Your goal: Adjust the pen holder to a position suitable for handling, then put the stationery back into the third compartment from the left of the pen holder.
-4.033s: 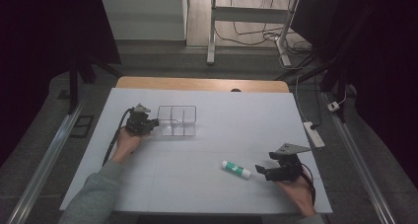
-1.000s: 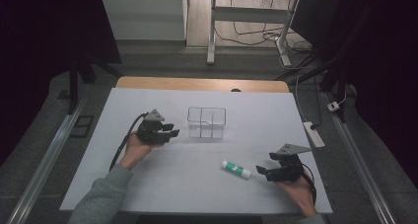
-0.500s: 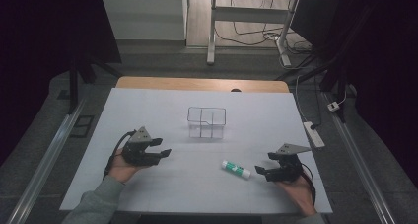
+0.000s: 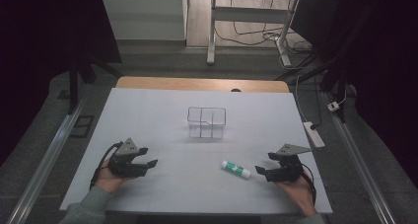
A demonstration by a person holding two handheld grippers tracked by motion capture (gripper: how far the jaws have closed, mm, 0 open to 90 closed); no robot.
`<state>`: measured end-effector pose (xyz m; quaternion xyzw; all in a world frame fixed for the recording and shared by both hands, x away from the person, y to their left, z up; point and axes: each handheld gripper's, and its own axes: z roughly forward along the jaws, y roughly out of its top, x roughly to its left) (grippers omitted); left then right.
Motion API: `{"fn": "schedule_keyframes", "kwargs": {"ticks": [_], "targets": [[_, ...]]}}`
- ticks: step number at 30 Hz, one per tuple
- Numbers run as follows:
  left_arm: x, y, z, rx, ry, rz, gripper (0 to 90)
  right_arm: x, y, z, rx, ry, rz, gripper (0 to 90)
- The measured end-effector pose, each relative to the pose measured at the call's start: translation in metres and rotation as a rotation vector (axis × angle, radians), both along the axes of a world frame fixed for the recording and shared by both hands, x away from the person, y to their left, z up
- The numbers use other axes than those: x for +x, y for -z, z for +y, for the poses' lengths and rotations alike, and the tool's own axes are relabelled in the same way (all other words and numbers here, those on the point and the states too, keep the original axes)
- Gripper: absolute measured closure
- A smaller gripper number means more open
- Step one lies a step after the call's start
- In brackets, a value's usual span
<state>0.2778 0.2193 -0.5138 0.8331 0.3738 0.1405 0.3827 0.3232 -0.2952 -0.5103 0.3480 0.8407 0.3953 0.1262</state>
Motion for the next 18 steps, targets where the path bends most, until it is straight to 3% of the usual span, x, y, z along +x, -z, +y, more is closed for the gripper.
{"fn": "schedule_keyframes", "kwargs": {"ticks": [6, 18], "targets": [[0.0026, 0.0023, 0.0005, 0.011, -0.019, 0.018, 36.7, -0.0013, 0.0001, 0.0001, -0.007, 0.000, 0.001, 20.5], [0.0025, 0.0032, -0.0009, 0.031, 0.000, 0.029, 34.8, -0.0024, -0.0020, -0.0004, 0.002, -0.005, -0.011, 21.0]]}}
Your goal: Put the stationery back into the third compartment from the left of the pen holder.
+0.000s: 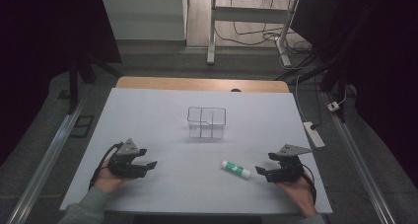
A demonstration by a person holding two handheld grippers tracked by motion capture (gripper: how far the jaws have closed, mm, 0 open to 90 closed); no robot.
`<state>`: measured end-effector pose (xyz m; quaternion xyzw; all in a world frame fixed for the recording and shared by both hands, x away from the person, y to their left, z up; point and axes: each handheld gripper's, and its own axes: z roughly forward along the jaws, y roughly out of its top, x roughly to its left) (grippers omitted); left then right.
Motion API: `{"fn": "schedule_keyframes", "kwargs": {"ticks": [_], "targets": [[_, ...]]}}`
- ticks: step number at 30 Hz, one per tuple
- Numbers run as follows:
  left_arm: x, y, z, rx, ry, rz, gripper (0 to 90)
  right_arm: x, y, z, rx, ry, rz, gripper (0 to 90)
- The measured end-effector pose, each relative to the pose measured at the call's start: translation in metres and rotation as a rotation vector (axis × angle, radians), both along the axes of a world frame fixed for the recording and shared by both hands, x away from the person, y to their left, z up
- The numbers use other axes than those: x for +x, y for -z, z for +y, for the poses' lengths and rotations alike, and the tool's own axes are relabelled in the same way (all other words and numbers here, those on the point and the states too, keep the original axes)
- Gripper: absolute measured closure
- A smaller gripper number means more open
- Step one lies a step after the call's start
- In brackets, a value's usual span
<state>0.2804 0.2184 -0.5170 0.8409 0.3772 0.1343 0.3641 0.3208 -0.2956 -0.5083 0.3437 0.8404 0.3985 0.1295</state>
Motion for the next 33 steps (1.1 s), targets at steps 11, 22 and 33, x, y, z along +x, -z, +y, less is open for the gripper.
{"fn": "schedule_keyframes", "kwargs": {"ticks": [11, 22, 33], "targets": [[-0.001, 0.000, -0.001, 0.017, 0.008, 0.003, 33.8, 0.005, -0.015, 0.010, -0.030, -0.053, 0.027, 23.1], [-0.001, 0.001, -0.003, 0.022, 0.012, 0.009, 33.0, 0.015, -0.028, 0.040, -0.158, -0.179, 0.107, 23.3], [0.000, 0.002, -0.003, 0.024, 0.017, 0.007, 32.6, 0.017, -0.029, 0.071, -0.256, -0.266, 0.151, 24.1]]}}
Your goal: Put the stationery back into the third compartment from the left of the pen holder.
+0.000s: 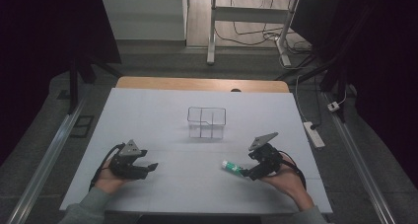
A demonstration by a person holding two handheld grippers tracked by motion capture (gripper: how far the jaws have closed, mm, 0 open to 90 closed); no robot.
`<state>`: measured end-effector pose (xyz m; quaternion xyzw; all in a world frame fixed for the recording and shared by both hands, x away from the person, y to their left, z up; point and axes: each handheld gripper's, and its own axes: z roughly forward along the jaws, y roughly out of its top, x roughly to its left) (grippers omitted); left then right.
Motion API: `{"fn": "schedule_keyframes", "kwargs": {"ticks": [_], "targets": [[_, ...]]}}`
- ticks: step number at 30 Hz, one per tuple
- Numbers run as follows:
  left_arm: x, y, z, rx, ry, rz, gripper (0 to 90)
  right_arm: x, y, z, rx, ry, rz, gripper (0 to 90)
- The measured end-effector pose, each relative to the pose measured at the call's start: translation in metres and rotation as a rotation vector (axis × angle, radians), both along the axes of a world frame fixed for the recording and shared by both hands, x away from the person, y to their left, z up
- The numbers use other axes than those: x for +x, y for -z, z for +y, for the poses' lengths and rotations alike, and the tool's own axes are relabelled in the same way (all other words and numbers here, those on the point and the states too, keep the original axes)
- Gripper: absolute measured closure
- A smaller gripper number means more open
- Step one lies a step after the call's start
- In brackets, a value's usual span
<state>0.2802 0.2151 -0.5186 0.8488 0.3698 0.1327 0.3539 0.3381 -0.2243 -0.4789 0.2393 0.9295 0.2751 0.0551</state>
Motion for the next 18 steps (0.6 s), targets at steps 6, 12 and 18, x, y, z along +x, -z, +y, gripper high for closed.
{"fn": "schedule_keyframes", "kwargs": {"ticks": [6, 12, 18], "targets": [[0.000, -0.001, -0.001, 0.004, 0.005, -0.004, 32.6, 0.002, -0.002, 0.015, -0.032, -0.034, 0.014, 25.8], [0.000, -0.001, -0.002, 0.006, 0.005, -0.006, 32.4, -0.003, 0.002, 0.016, -0.058, -0.040, 0.001, 27.6], [0.000, -0.001, -0.002, 0.011, 0.006, -0.008, 32.4, -0.004, 0.008, 0.011, -0.094, -0.040, 0.027, 33.9]]}}
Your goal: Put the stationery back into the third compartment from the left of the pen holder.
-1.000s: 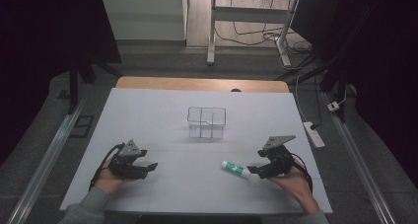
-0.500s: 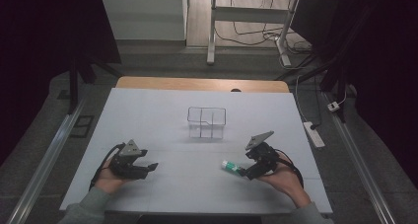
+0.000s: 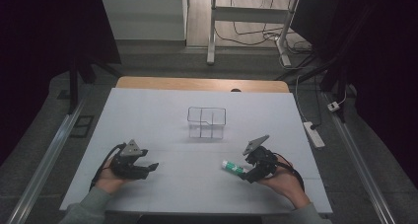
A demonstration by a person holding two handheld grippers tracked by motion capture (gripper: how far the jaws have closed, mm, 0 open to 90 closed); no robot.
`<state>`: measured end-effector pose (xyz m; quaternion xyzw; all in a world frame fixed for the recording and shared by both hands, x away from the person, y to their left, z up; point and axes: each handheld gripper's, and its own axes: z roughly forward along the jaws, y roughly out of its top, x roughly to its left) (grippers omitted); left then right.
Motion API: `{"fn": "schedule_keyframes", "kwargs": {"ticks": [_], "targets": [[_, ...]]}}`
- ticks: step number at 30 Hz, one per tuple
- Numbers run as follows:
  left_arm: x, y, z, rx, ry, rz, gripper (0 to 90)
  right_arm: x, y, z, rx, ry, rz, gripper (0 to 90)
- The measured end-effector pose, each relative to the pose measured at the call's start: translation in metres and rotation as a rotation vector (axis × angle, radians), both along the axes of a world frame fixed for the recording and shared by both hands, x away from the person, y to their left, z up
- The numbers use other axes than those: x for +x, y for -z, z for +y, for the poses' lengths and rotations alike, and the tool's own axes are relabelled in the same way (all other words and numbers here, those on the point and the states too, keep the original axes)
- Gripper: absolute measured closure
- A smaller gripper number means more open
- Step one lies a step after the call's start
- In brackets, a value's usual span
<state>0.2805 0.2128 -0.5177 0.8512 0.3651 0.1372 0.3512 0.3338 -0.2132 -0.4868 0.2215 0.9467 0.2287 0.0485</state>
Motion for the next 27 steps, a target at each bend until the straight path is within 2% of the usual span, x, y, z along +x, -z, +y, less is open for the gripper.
{"fn": "schedule_keyframes", "kwargs": {"ticks": [4, 8, 13, 15, 20, 23, 27], "targets": [[0.000, 0.000, 0.000, 0.004, 0.000, 0.000, 32.3, 0.001, 0.003, 0.005, -0.019, -0.025, 0.019, 39.8], [0.000, 0.001, 0.000, 0.010, 0.002, 0.002, 32.3, 0.000, 0.007, 0.009, -0.071, -0.042, 0.010, 48.2], [0.000, 0.001, -0.001, 0.014, 0.002, -0.003, 32.3, 0.000, 0.011, 0.009, -0.109, -0.066, 0.017, 60.2], [-0.001, 0.001, -0.001, 0.016, 0.001, -0.004, 32.3, 0.001, 0.011, 0.009, -0.096, -0.071, 0.024, 64.0], [-0.002, 0.000, 0.001, 0.016, -0.005, -0.008, 32.0, 0.000, 0.011, 0.008, -0.094, -0.083, 0.001, 65.2], [-0.002, -0.001, 0.002, 0.012, -0.010, -0.012, 32.0, 0.002, 0.007, 0.007, -0.048, -0.070, 0.003, 65.3], [-0.002, -0.001, 0.001, 0.014, -0.009, -0.018, 32.1, 0.001, 0.000, 0.004, -0.009, -0.051, -0.031, 65.4]]}}
